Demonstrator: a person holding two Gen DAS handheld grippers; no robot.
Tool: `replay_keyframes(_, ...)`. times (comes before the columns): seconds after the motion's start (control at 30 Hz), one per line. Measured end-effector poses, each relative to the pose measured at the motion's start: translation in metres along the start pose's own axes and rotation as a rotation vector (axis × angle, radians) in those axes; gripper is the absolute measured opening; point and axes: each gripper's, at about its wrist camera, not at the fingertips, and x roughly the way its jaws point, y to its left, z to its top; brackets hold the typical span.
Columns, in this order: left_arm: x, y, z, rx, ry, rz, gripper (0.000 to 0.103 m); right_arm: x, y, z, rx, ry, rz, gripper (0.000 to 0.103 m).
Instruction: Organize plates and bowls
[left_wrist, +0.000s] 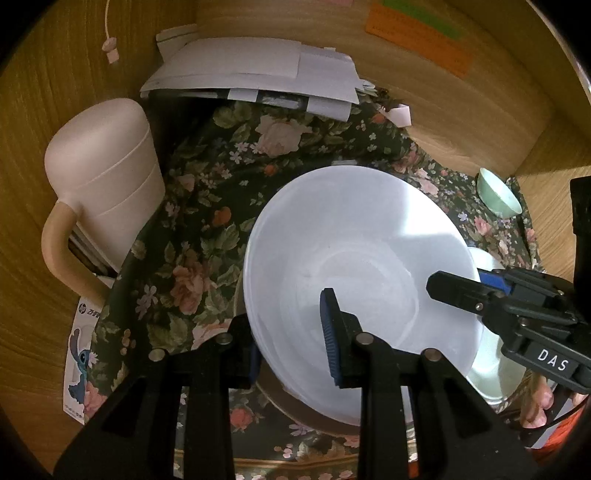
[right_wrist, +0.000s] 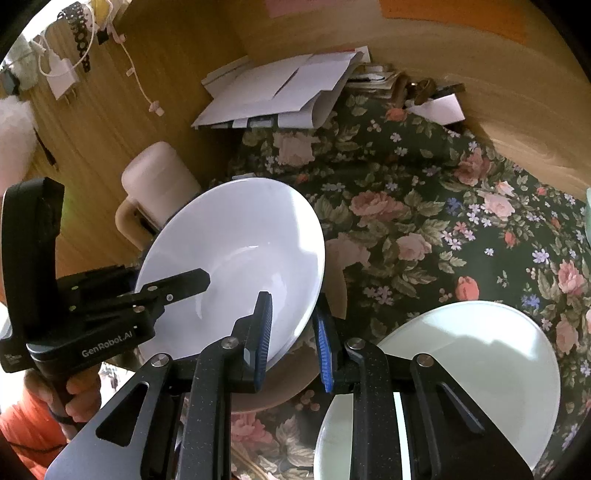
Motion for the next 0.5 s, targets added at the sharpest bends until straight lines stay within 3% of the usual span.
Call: replay_keyframes(0.5, 0.0069, -0.0059, -0.0071, 0.042, -0.006, 0.058, 0.028, 0.0043, -0.0006, -0.004, -0.005, 0.023, -0.001, 0.021)
